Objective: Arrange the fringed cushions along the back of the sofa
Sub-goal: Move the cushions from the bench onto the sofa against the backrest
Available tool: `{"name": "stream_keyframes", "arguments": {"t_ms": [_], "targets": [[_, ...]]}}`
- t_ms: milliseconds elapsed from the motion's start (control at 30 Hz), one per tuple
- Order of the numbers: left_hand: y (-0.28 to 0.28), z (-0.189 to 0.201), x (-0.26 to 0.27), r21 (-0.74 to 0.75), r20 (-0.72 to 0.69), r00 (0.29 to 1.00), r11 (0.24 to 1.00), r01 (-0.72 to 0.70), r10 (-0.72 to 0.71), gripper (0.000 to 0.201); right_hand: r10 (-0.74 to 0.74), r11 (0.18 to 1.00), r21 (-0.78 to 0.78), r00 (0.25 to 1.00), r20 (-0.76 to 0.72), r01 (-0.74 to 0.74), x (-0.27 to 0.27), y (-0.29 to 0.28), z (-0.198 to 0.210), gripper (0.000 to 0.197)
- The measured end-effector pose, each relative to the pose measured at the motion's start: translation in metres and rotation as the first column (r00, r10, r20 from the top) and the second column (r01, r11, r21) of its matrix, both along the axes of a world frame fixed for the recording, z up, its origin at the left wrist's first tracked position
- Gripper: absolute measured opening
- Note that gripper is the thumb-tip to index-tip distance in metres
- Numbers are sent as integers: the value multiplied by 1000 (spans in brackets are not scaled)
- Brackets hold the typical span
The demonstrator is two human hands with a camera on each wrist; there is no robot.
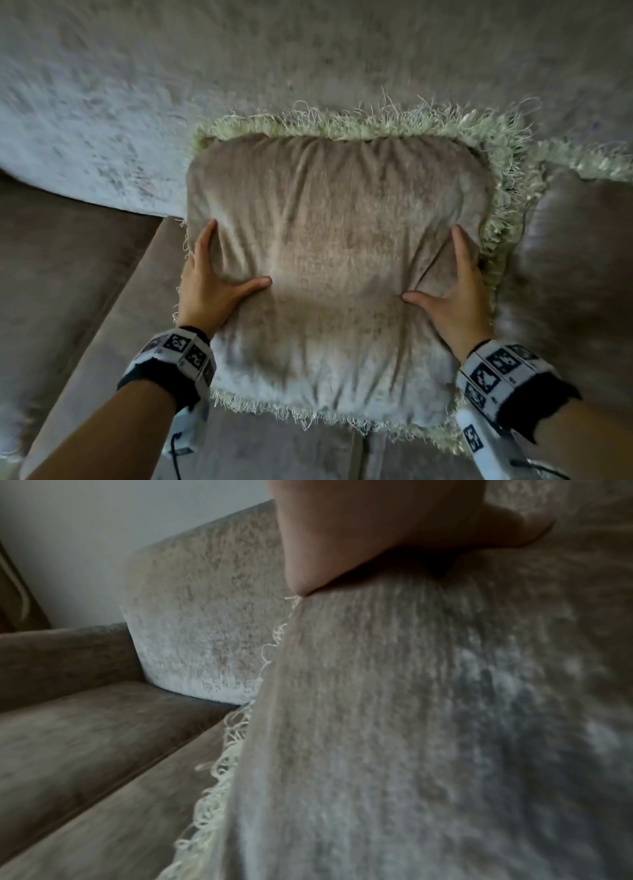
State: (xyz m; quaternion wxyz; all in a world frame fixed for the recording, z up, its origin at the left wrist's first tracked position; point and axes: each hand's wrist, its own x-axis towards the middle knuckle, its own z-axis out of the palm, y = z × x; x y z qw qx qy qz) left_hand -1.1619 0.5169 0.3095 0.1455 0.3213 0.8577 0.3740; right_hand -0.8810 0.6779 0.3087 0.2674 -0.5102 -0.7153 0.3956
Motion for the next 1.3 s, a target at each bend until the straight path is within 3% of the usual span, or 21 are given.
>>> {"name": "stream_keyframes", "arguments": {"t_ms": [167, 233, 367, 467, 533, 800, 900, 1000, 1067, 1300], "targets": [[9, 5, -8, 76, -11, 1000, 997, -5, 6, 116, -75, 997, 19, 997, -29, 75, -1, -1, 5, 113], [15, 6, -13, 62, 7, 999, 997, 49, -50, 116, -118, 993, 30, 993, 27, 118, 0, -2, 8, 114], [22, 1, -22, -239, -61, 988, 963, 125, -144, 129, -177, 977, -84, 963, 205, 197, 3, 4, 18, 129], [23, -1, -22, -291, -1, 999, 955, 47, -50, 137, -129, 990, -30, 971, 199, 137, -3, 1, 25, 133], [25, -2, -18, -288, 30, 997, 955, 73, -67, 136, -57, 998, 35, 968, 246, 50, -10, -1, 21, 132], [23, -3, -9, -355, 81, 992, 927, 121, -98, 111, -21, 999, 54, 903, 428, -3, -32, 9, 5, 129], [6, 11, -11, -231, 155, 987, 970, 79, -43, 83, -35, 999, 28, 884, 466, 25, -23, 3, 26, 106], [-12, 36, -11, -141, 151, 988, 990, -2, 24, 60, -86, 980, 199, 882, 464, -9, -20, -13, 54, 49], [-24, 58, -11, -153, 117, 993, 988, 3, 16, 50, 21, 957, 253, 904, 427, -141, -31, -31, 77, 25], [-105, 130, -26, -111, 97, 994, 992, 65, -54, 31, 316, 861, 208, 808, 498, -464, -114, -121, 154, 21]]}}
